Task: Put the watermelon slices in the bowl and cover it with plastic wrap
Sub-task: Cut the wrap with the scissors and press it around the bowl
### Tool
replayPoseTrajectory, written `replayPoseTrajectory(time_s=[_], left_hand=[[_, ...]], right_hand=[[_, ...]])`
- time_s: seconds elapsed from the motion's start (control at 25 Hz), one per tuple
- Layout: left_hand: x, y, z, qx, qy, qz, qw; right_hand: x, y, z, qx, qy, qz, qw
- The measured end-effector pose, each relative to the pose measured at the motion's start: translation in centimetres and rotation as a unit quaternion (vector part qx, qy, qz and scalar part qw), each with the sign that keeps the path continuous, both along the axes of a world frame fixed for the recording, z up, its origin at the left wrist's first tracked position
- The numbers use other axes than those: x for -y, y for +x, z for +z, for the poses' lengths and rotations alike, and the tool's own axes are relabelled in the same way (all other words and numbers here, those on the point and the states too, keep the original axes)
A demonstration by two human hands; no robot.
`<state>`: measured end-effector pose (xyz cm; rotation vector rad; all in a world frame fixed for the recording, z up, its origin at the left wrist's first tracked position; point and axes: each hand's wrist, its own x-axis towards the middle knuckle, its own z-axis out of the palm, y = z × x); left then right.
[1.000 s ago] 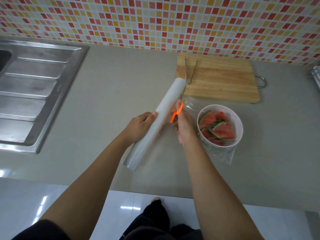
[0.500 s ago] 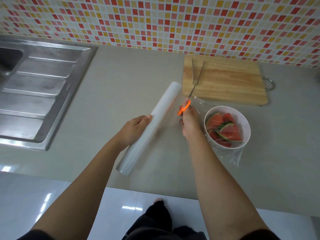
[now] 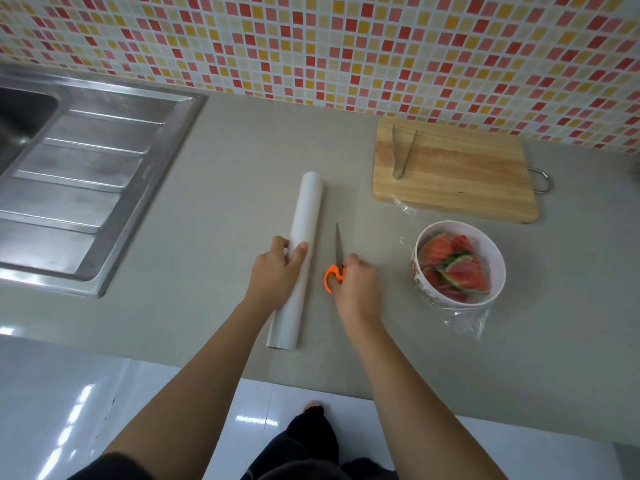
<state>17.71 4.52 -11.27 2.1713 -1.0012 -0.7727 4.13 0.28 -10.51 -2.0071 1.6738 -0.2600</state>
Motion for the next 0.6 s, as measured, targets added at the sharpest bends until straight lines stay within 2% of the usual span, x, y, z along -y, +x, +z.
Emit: replayPoseTrajectory(time_s=[0.2,0.4,0.48,0.6], left_hand=[[0.4,-0.7,0.2,0.066,-0.005,-0.013,0.998],[0.5,-0.7,0.8,0.158,0.078,-0.053,0.983],[0.5,-0.6,0.9,0.164,0.1,-0.056,0.98],[0.4,-0.4,1.4,0.122,0.139,-0.03,0.982]], right_hand=[[-0.9,-0.1,0.0,0.018,-0.001,-0.002,1.0],[-0.8,-0.3,-0.4,0.005,0.024,0.003,1.0],[-0.5,-0.6,-0.5,0.008,0.035,0.002,0.999],[-0.6,-0.9,0.0,0.041,0.023,0.023,0.999]])
